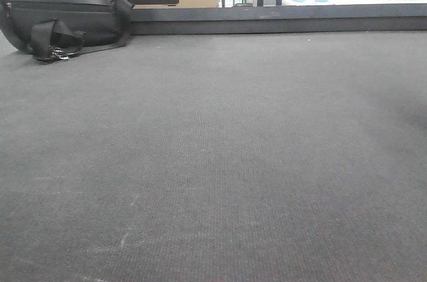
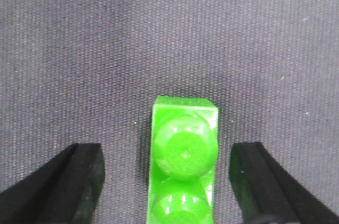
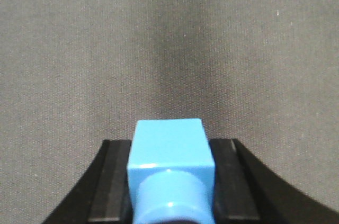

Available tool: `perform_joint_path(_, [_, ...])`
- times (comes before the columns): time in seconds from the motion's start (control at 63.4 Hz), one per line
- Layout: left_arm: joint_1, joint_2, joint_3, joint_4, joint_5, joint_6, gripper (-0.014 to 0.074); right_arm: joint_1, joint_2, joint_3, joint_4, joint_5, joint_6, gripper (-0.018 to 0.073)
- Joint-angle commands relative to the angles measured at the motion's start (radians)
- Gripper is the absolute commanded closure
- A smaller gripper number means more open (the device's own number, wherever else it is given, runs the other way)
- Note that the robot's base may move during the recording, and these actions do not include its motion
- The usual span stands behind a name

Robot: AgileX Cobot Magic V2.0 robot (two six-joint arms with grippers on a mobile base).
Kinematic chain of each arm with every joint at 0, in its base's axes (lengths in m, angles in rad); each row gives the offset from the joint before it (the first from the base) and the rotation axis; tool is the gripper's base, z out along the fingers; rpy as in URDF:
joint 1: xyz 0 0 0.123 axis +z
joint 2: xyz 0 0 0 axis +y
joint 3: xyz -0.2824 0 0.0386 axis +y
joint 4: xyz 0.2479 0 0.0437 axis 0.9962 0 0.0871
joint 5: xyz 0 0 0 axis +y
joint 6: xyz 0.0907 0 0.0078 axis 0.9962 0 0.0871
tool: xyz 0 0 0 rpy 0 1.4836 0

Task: Grab block from conveyor and place in blue bin
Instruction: 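Close left gripper on green block and right gripper on blue block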

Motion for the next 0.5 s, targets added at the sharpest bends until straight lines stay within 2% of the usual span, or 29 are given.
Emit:
perform_joint_path(0.0, [-0.007, 0.026, 0.002, -0.001, 0.020, 0.001, 0.0196, -0.005, -0.008, -0.006, 0.000, -0.016, -0.002, 0.0721])
perform_joint_path(0.331, [-0.007, 0.070, 0.000, 0.004, 0.010, 0.001, 0.0213, -0.005, -0.008, -0.006, 0.000, -0.013, -0.002, 0.0721])
perform_joint_path(0.379, [-0.007, 0.070, 0.000, 0.004, 0.009, 0.001, 0.0248, -0.005, -0.008, -0.006, 0.000, -0.013, -0.002, 0.0721])
perform_joint_path(0.457, [-0.007, 0.070, 0.000, 0.001, 0.007, 0.001, 0.0381, -0.005, -0.008, -0.006, 0.000, -0.013, -0.002, 0.0721])
perform_joint_path(0.489, [-0.007, 0.070, 0.000, -0.001, 0.007, 0.001, 0.0463, -0.005, -0.008, -0.006, 0.000, -0.013, -0.002, 0.0721])
